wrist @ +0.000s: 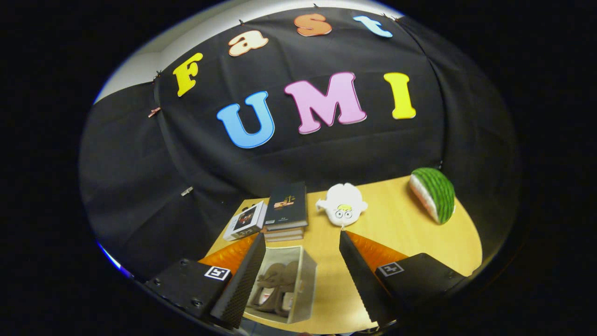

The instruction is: Open the storage box then place both shoes into the box .Put the left shoe in first, then the right shoe, with the right side of both shoes facing outward in a uniform manner.

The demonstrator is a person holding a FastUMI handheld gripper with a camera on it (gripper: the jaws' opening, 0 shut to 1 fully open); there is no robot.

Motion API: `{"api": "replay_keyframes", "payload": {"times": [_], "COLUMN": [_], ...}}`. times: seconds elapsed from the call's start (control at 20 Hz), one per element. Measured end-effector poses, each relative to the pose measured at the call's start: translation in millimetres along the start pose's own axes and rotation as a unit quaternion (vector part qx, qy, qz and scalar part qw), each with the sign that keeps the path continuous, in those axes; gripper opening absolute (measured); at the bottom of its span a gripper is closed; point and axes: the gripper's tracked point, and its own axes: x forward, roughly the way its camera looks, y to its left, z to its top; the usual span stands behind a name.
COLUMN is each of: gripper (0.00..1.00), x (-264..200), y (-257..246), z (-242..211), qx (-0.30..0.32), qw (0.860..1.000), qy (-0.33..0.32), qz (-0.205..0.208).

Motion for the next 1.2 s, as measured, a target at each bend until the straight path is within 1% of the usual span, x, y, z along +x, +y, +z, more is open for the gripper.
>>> {"api": "replay_keyframes", "payload": {"times": [0.1, 0.3, 0.4, 0.5, 0.6, 0.75, 0.9, 1.2], "gripper": [0.98, 0.98, 0.98, 0.98, 0.97, 0.98, 0.98, 0.98], "x": [-13, -39, -49, -57, -60, -65, -74, -87], "y": [-27, -69, -86, -97, -106, -116, -127, -143], "z": [15, 37, 41, 39, 29, 16, 13, 14], "qx": [-0.039, -0.100, -0.126, -0.139, -0.140, -0.119, -0.103, -0.097], "qw": [0.998, 0.988, 0.981, 0.976, 0.974, 0.976, 0.975, 0.971], "qy": [-0.031, -0.080, -0.098, -0.105, -0.099, -0.086, -0.086, -0.093], "qz": [-0.029, -0.090, -0.114, -0.130, -0.145, -0.159, -0.174, -0.196]}}
